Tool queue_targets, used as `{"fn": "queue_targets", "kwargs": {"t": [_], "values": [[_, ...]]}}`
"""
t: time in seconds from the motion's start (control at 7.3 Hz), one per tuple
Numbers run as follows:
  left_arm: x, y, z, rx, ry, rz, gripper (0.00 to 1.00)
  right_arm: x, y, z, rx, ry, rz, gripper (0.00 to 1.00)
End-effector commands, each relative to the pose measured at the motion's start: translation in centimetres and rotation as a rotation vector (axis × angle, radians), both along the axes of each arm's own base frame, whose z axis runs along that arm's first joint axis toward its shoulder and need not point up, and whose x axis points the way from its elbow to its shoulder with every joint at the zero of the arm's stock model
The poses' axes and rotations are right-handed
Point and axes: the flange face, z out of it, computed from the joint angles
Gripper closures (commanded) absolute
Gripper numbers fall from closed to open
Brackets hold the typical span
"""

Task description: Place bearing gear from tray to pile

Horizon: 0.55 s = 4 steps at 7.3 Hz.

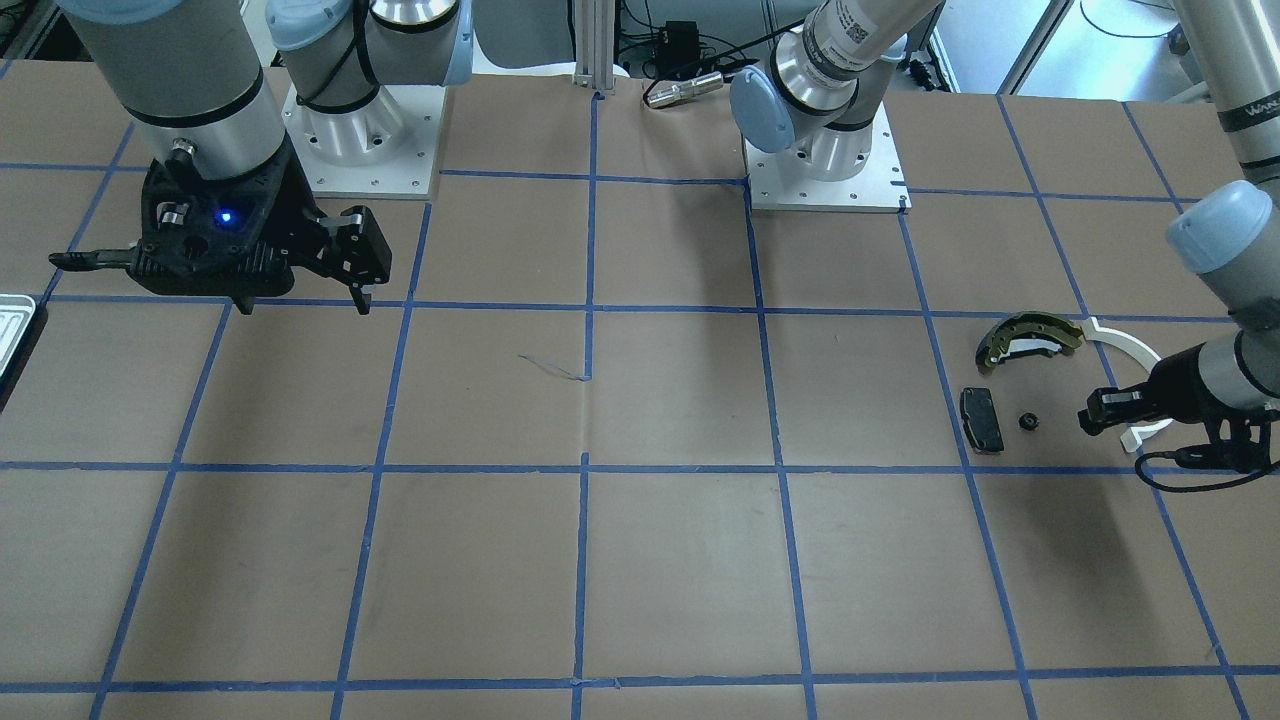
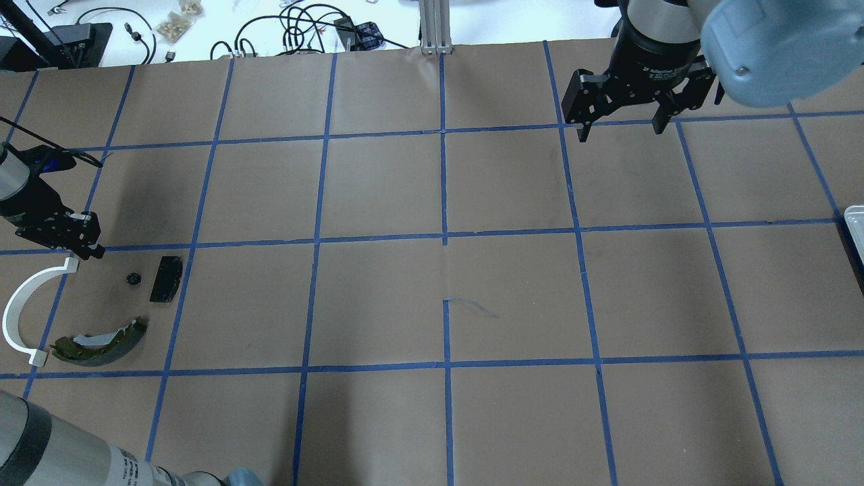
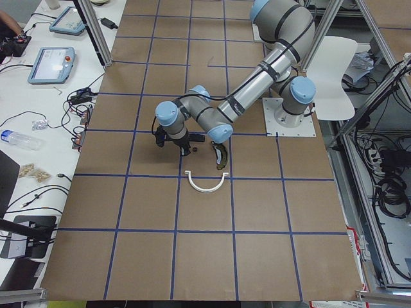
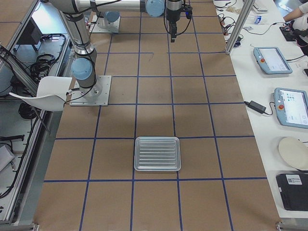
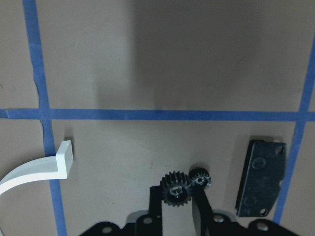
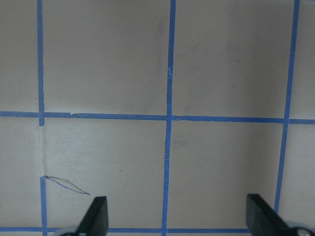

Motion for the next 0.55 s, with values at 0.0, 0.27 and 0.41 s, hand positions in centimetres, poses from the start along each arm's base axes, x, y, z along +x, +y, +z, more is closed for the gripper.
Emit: {"fn": "queue_targets", "kwargs": {"t": [0.0,0.27,0.41], "values": [[0.1,0.5,-1.5,0.009,0.016,-0.002,1.0,0.0,0.0,-0.1,0.002,-0.001,-0.001,0.0],[-0.4,1.3,-2.7,0.033,0.03,-0.002,1.0,0.0,0.0,0.0,0.0,-0.001,-0.001,0.0],[-0.7,1.3,-3.0,0.037,0.034,-0.003,1.0,0.0,-0.1,-0.2,0.003,-0.002,0.0,0.0]]}}
